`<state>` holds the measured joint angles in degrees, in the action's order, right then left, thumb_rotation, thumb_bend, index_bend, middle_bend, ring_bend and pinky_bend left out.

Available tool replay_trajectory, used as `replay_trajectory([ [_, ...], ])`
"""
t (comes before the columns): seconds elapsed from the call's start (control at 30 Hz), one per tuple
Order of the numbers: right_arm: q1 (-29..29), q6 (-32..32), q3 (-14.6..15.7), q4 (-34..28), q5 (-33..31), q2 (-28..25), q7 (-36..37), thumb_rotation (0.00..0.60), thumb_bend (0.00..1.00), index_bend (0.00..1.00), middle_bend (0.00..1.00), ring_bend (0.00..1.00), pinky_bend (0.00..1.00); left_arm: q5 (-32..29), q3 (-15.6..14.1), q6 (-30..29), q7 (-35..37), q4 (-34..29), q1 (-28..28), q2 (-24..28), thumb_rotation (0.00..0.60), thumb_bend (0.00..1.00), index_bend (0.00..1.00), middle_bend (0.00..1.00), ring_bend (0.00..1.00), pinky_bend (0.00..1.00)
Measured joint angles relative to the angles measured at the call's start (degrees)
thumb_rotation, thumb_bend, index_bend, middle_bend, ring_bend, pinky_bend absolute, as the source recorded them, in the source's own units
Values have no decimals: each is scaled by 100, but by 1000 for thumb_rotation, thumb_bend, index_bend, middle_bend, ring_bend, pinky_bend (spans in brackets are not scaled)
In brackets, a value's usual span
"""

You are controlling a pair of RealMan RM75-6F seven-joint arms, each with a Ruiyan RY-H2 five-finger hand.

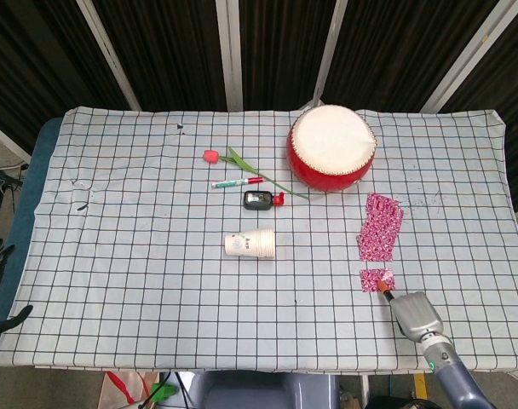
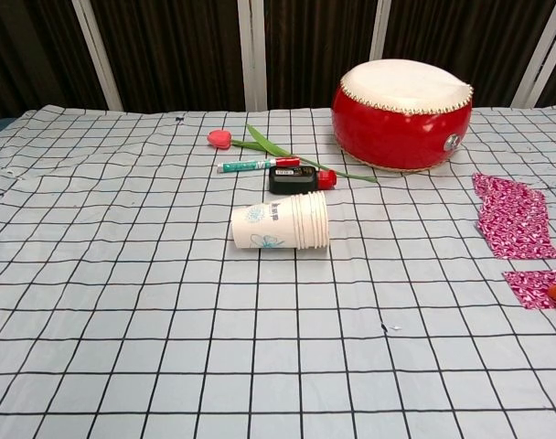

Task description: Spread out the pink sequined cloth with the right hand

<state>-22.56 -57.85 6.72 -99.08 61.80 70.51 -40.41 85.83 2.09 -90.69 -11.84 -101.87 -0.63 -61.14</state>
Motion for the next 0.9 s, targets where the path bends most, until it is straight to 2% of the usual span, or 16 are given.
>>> replay_trajectory([
  [0.23, 97, -166, 107, -154, 133, -95, 20, 600, 801, 86, 830, 808, 502, -9, 2, -5, 3, -1, -3, 1, 600, 247, 105, 0, 0, 19],
  [0.57, 28, -402, -187, -334, 229, -176, 159, 600, 801, 86, 830, 808, 502, -16, -3, 20, -51, -2, 11, -20, 600, 247, 105, 0, 0, 20],
  [0.9, -286, -108, -476, -192, -440, -151, 32, 600, 801, 87, 830, 811, 502, 17, -10, -8, -96, -7, 6, -49, 600, 247, 105, 0, 0, 19],
])
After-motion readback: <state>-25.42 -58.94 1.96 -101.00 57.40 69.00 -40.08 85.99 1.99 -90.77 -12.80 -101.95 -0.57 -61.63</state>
